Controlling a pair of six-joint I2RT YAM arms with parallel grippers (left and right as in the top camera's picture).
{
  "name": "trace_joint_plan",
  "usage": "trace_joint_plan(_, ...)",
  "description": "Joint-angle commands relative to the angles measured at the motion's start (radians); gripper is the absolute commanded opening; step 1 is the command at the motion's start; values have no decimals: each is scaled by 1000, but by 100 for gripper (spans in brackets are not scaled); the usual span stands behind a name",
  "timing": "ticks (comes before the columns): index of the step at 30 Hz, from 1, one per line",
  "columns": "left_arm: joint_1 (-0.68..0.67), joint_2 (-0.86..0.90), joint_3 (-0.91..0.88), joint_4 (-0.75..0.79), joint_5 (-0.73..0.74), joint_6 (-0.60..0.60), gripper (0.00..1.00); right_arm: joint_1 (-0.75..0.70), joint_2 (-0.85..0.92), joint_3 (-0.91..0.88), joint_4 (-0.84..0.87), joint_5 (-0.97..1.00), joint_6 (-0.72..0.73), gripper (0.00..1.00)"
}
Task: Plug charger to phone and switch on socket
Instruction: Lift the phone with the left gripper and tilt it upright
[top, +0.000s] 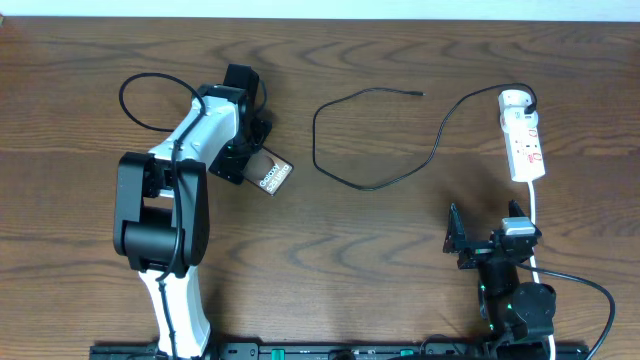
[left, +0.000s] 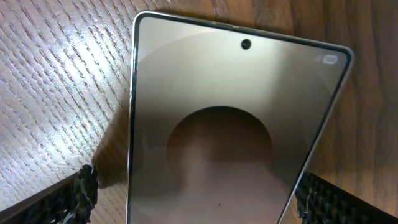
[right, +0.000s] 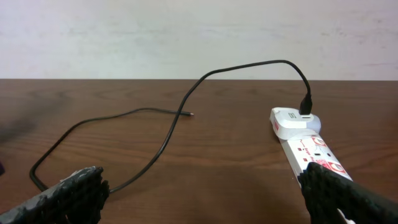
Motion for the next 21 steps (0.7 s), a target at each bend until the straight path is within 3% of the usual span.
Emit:
trace_joint_plan(1, -3, 53, -8, 2, 43, -2, 100, -6, -3, -1, -4, -2, -12, 99)
trace_joint_plan(21, -3, 134, -8, -5, 69, 25, 100, -6, -3, -1, -4, -2, -12, 99)
